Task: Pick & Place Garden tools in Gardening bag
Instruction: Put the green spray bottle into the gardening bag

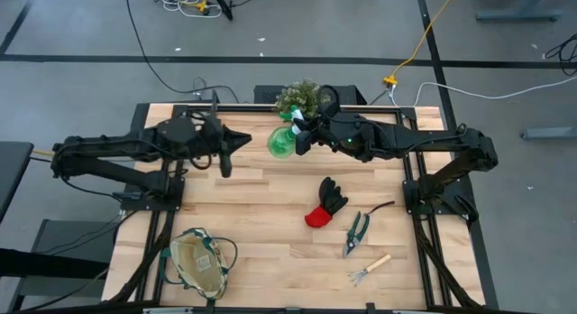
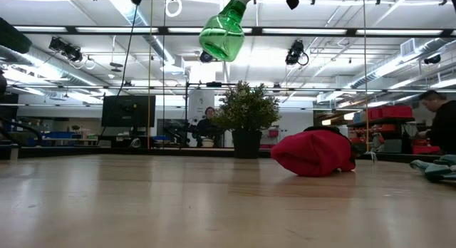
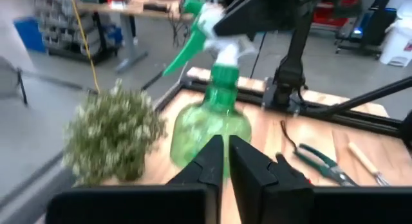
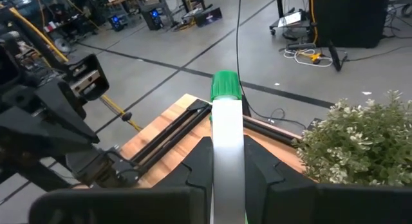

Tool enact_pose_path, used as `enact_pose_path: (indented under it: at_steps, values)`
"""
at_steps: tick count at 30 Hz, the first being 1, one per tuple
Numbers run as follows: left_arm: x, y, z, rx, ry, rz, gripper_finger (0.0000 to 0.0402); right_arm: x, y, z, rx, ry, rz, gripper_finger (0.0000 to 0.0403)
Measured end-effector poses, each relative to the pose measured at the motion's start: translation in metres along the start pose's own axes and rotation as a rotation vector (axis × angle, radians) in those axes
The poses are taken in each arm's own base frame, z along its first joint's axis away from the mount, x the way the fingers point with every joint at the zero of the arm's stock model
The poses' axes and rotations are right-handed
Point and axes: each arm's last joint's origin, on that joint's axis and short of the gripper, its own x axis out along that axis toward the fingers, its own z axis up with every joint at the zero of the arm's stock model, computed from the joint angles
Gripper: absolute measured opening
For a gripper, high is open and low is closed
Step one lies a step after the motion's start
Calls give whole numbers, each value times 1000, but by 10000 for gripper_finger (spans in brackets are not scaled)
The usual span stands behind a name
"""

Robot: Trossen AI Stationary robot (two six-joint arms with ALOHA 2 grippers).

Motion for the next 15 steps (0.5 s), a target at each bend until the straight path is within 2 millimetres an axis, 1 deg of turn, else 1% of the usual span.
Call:
enact_pose_path:
  at_steps: [5, 10, 15]
  values:
    - [16, -5, 2, 62, -37, 7, 105, 0, 0, 0, 0, -1, 1, 50]
    - [28, -9, -1, 61, -32, 9, 169, 0, 0, 0, 0, -1, 1, 51]
    - [40, -13, -2, 53, -54, 7, 219, 0, 0, 0, 1, -2, 1, 51]
